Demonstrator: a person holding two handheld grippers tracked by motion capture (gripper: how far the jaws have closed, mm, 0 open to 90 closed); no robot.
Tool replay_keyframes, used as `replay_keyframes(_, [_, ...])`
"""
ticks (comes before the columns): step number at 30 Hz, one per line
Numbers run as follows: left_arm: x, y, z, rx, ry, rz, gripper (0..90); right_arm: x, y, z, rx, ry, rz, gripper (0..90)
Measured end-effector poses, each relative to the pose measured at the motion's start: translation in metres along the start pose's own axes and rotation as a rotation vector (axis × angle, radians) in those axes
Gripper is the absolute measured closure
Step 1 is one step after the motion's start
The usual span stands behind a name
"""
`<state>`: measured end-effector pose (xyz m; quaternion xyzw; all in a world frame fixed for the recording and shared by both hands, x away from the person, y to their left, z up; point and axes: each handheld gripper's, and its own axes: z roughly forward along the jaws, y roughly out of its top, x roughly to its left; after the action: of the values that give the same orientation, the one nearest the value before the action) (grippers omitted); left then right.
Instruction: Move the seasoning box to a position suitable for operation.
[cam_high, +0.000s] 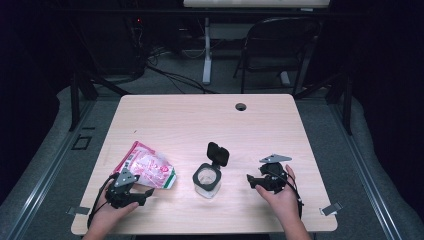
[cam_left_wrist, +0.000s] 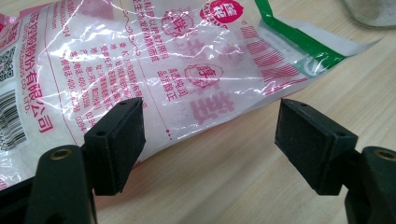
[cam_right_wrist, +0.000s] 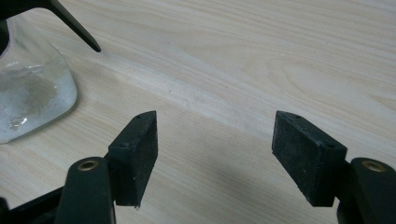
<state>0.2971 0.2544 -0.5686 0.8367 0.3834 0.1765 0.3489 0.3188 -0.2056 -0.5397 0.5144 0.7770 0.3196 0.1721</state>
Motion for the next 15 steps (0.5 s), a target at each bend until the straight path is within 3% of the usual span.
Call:
replay_keyframes(2, [-0.003, 0.001, 0.002, 0.002, 0.032, 0.041, 23.5, 0.001, 0.0, 0.0, 0.007, -0.002, -0.005, 31.2])
replay_keyframes(8, [-0.008, 0.009, 0.012, 0.013, 0.085, 0.099, 23.5, 0.002, 0.0, 0.001, 0.001, 0.0, -0.005, 31.2])
replay_keyframes(15, [-0.006, 0.009, 0.021, 0.019, 0.103, 0.112, 27.7, 0.002, 0.0, 0.001, 0.0, -0.001, -0.004, 31.2])
